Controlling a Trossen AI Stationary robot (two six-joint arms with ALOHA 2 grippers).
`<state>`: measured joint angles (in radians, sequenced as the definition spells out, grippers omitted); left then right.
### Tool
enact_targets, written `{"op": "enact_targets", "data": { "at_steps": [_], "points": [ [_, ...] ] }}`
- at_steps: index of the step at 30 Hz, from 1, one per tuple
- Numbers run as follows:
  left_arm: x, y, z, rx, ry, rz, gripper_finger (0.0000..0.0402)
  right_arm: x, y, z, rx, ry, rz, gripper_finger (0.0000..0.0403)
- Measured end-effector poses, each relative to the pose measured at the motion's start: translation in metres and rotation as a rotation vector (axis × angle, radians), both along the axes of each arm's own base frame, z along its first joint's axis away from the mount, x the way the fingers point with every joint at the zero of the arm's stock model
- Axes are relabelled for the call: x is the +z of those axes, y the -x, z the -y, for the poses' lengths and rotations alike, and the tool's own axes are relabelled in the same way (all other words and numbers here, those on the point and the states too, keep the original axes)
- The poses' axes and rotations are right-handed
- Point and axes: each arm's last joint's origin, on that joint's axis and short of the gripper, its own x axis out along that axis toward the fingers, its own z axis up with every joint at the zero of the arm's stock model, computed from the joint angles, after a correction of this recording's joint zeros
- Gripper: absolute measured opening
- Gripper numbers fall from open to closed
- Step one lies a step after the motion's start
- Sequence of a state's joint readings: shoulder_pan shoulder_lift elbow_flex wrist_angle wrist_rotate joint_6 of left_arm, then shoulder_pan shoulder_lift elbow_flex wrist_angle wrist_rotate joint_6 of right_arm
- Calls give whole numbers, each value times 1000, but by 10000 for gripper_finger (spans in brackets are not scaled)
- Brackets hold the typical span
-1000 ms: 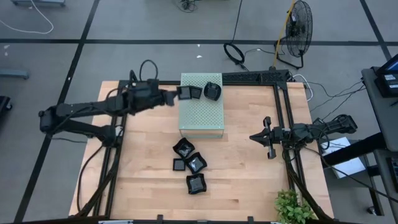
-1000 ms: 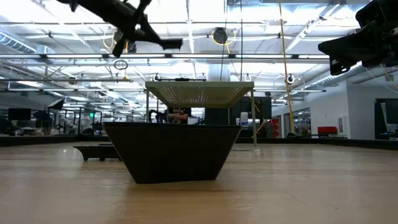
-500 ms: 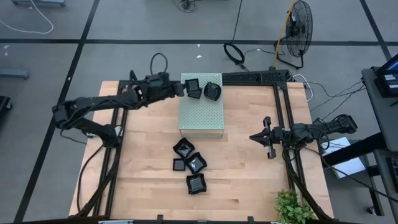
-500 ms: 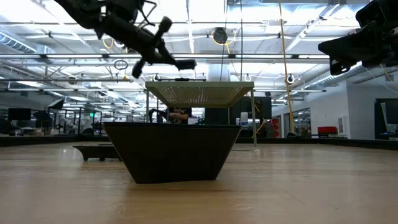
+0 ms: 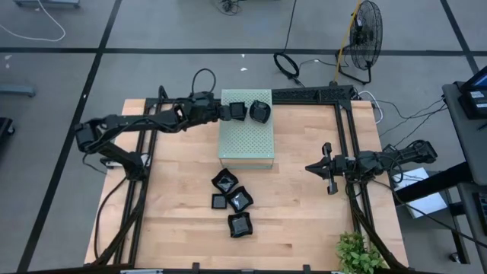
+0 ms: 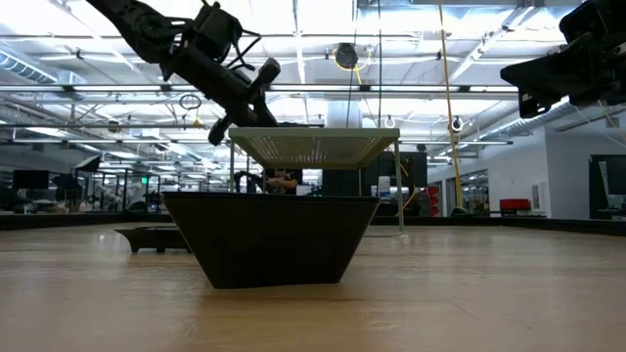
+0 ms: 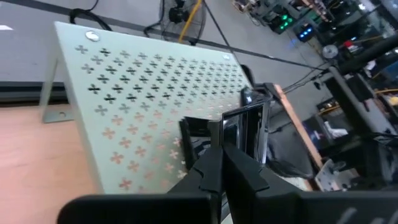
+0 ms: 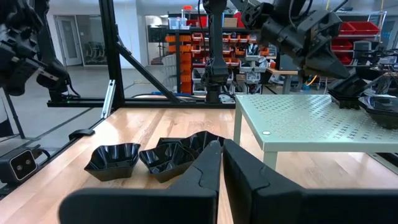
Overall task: Pick & Place Mini shaped plates
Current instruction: Stack the black square plate on top of the other square plates on the shelf
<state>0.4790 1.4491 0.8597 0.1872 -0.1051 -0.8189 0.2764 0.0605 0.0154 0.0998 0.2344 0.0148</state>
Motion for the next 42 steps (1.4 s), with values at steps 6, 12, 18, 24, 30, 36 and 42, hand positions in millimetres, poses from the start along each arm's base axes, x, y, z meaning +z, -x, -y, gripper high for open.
{"op": "enact_targets", "data": {
  "at_steps": [6,12,18,24,30,36,42],
  "points": [
    [0,0,0,-15,-28,-23,4,0,0,0,0,0,0,9],
    [0,0,0,-15,-29,-24,26,0,0,0,0,0,0,6],
    [0,0,0,-15,-28,-23,66,0,0,0,0,0,0,8],
    [8,2,4,-106,-66,-13,85,0,0,0,0,0,0,8],
    [27,0,43,-516,-48,70,85,0,0,0,0,0,0,7],
    [31,-8,122,-738,52,51,85,0,0,0,0,0,0,8],
    [18,0,201,-758,187,-87,85,0,0,0,0,0,1,7]
  ]
}}
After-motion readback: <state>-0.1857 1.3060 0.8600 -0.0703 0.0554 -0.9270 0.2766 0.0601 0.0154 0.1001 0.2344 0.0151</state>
